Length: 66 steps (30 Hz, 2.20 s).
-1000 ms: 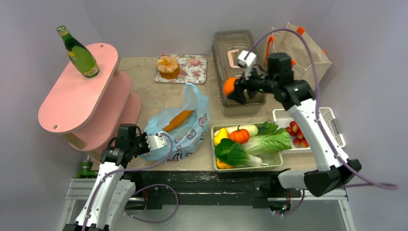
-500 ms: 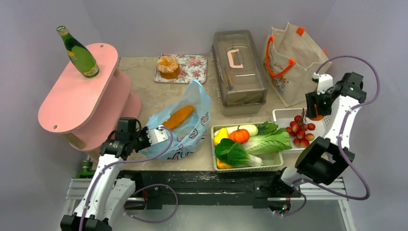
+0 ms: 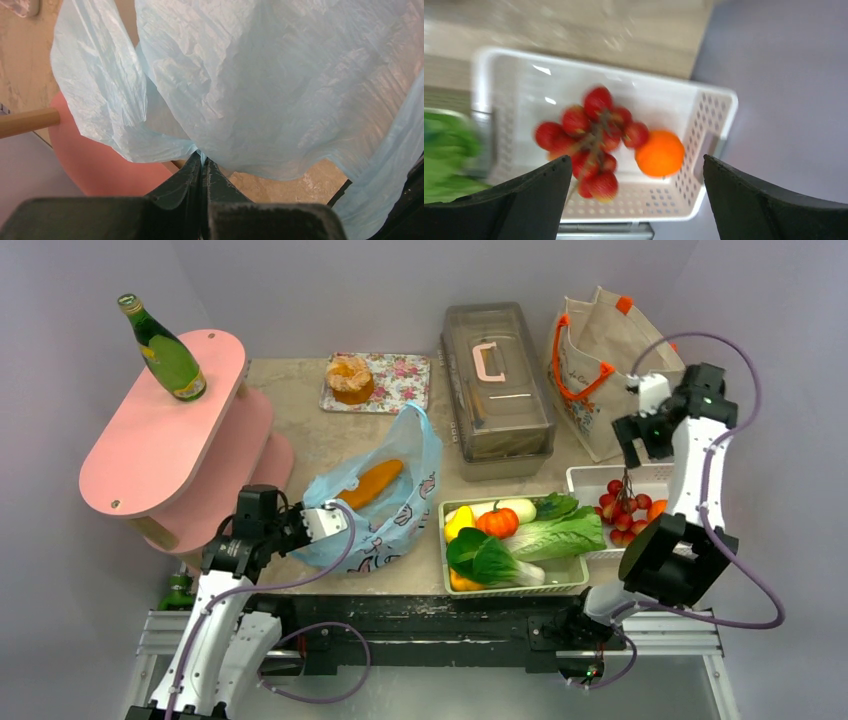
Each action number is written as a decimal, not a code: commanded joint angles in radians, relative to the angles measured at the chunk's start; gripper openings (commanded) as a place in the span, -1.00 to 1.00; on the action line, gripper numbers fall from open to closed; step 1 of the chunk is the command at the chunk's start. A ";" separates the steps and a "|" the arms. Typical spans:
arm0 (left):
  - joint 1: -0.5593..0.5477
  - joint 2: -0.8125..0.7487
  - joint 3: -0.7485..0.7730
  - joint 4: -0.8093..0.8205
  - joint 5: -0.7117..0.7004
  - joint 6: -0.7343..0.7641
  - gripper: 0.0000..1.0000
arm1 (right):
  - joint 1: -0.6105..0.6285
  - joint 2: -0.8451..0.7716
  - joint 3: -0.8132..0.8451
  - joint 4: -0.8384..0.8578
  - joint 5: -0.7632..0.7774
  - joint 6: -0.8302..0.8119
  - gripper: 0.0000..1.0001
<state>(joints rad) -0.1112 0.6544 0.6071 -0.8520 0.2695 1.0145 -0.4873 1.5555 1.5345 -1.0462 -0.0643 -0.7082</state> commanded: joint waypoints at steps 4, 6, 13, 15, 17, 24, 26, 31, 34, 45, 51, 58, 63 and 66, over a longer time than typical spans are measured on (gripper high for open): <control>0.008 -0.022 0.082 -0.030 0.044 -0.056 -1.00 | 0.341 -0.086 0.308 -0.091 -0.291 0.270 0.98; 0.008 -0.032 0.086 -0.041 0.057 -0.052 -1.00 | 0.458 -0.074 0.360 -0.042 -0.382 0.385 0.98; 0.007 -0.044 0.095 -0.060 0.036 -0.035 -1.00 | 0.904 -0.023 0.285 0.165 -0.339 0.556 0.98; 0.008 -0.053 0.093 -0.068 0.036 -0.034 -1.00 | 0.981 0.014 0.298 0.199 -0.317 0.544 0.98; 0.008 -0.057 0.091 -0.068 0.042 -0.041 -1.00 | 1.041 0.052 0.297 0.233 -0.282 0.517 0.98; 0.010 -0.072 0.321 -0.044 0.112 -0.264 -0.20 | 1.122 0.175 0.171 0.317 -0.214 0.437 0.06; 0.007 -0.063 0.449 -0.053 0.257 -0.270 0.30 | 1.121 0.178 0.156 0.318 -0.247 0.447 -0.35; -0.249 0.158 0.650 -0.106 0.166 -0.345 -0.08 | 1.136 0.145 0.099 0.391 -0.317 0.494 -1.00; -0.392 0.245 0.567 0.051 0.071 -0.357 -0.44 | 1.144 0.160 0.115 0.399 -0.326 0.538 -1.00; -0.502 0.663 0.337 0.499 -0.151 -0.318 -0.72 | 1.145 0.170 0.108 0.476 -0.275 0.630 -1.00; -0.447 0.818 0.290 0.697 -0.211 -0.350 -0.27 | 1.143 0.189 0.097 0.494 -0.264 0.665 -1.00; -0.415 0.954 0.305 0.694 -0.222 -0.270 0.14 | 1.134 0.232 0.110 0.490 -0.230 0.667 -1.00; -0.393 1.034 0.370 0.587 -0.280 -0.264 0.15 | 1.122 0.276 0.147 0.473 -0.224 0.661 -1.00; -0.390 1.008 0.370 0.583 -0.253 -0.288 -0.59 | 1.121 0.283 0.139 0.484 -0.225 0.658 -1.00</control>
<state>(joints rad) -0.5117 1.6741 0.9508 -0.2306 0.0090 0.7399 0.6369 1.8412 1.6398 -0.5850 -0.2981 -0.0593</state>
